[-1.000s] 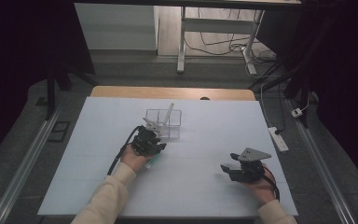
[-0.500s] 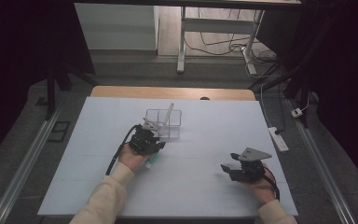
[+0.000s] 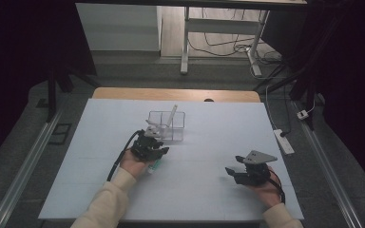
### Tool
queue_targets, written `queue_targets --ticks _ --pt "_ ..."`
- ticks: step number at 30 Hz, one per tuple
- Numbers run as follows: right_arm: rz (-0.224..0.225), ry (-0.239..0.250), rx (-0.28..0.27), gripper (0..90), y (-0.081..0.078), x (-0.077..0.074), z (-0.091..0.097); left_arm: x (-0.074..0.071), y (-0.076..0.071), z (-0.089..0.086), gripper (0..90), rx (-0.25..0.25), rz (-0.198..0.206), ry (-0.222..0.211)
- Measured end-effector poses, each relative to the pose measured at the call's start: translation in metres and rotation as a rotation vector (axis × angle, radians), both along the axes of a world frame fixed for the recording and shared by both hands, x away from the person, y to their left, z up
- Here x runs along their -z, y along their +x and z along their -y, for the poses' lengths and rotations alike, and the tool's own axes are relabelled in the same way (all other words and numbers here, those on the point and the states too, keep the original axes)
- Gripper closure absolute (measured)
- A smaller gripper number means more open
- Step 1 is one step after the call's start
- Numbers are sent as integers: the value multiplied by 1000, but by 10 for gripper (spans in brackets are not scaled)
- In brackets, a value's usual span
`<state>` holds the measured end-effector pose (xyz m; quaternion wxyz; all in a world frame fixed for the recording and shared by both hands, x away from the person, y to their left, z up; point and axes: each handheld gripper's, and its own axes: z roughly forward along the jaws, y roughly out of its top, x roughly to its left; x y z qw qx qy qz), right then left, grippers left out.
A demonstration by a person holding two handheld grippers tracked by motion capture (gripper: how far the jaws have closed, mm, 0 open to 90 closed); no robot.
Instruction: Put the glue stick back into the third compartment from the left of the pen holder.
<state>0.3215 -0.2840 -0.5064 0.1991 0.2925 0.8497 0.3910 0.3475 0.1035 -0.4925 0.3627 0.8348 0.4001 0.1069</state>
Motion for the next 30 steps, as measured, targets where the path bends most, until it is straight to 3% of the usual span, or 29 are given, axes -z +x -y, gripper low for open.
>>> queue_targets --ticks 12,30 --pt "4 10 -2 364 1 0 1 0 -14 -6 643 10 30 3" --pt "3 8 -5 364 0 0 0 -9 -17 -13 648 14 62 -11"
